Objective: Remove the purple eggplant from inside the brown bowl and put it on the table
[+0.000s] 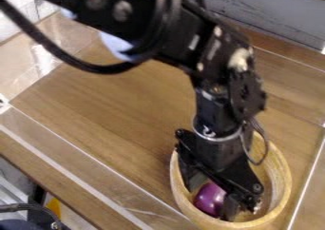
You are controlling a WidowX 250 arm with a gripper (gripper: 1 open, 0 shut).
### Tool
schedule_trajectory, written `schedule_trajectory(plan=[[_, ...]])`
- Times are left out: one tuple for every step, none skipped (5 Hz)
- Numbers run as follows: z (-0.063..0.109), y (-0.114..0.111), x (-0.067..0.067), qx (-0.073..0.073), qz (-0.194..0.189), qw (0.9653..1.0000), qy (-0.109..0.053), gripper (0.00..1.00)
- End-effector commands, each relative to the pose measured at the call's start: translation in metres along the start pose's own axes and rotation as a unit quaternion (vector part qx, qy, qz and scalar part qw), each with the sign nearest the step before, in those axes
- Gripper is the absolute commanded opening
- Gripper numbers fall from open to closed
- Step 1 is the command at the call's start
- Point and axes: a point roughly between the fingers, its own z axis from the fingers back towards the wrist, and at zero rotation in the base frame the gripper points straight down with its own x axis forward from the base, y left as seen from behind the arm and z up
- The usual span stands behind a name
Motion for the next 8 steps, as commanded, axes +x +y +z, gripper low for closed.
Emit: schedule_trajectory(plan=[[0.001,-0.013,0.007,0.002,-0.012,0.9999,-0.012,1.00],[0.000,-0.020,0.010,0.003,-0.012,0.9998,-0.014,1.00],[-0.006,-0.017,0.013,0.006,-0.003,0.9998,-0.019,1.00],[-0.011,-0.012,0.017,0.009,0.006,0.9997,-0.021,1.00],[-0.012,-0.013,0.018,0.011,0.006,0.9996,-0.024,1.00],[-0.014,-0.014,0.019,0.013,0.006,0.9996,-0.024,1.00],[-0.002,-0.013,0.019,0.015,0.007,0.9995,-0.026,1.00],[0.011,-0.013,0.019,0.018,0.008,0.9994,-0.029,1.00]])
